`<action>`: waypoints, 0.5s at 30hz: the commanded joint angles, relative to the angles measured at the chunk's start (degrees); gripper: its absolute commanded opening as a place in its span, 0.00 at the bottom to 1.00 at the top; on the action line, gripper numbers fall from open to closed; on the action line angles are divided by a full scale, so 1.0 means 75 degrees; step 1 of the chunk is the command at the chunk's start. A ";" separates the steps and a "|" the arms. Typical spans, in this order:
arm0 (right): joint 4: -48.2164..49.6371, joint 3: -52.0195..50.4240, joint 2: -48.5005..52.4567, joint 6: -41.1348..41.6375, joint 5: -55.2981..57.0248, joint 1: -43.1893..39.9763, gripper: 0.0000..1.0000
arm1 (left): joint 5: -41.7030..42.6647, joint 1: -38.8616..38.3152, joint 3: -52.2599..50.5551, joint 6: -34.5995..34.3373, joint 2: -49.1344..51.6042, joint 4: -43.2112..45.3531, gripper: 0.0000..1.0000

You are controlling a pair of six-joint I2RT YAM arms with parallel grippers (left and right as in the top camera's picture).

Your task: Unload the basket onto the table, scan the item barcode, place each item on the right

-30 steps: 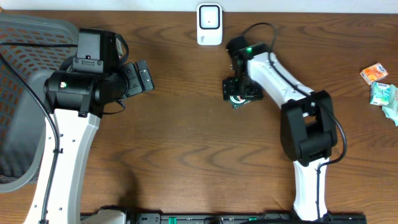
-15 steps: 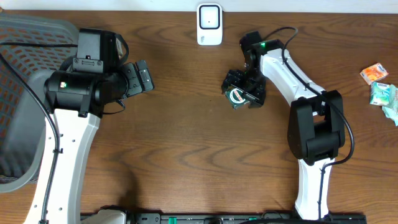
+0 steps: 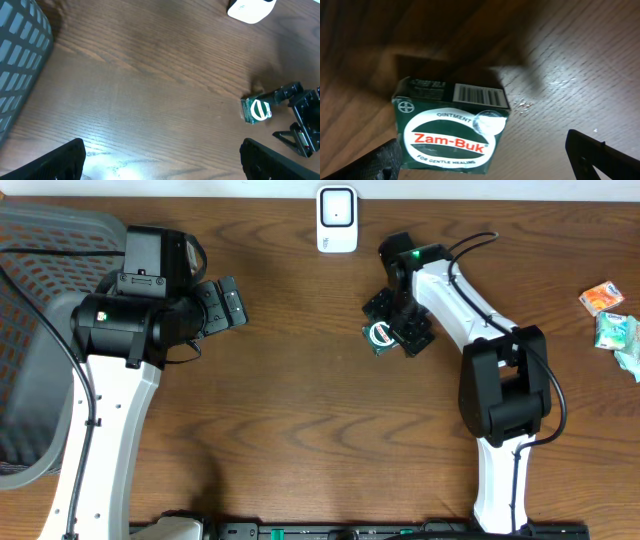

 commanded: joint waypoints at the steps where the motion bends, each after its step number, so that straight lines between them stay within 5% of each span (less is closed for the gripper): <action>1: 0.0114 0.0125 -0.0090 0.0309 0.0268 0.0184 0.99 | -0.0047 0.0032 0.0093 0.0044 0.0003 -0.0020 0.98; 15: 0.0309 -0.0312 -0.0073 0.0755 0.1061 0.0420 0.97 | -0.0047 0.0032 0.0093 0.0044 0.0003 -0.0020 0.98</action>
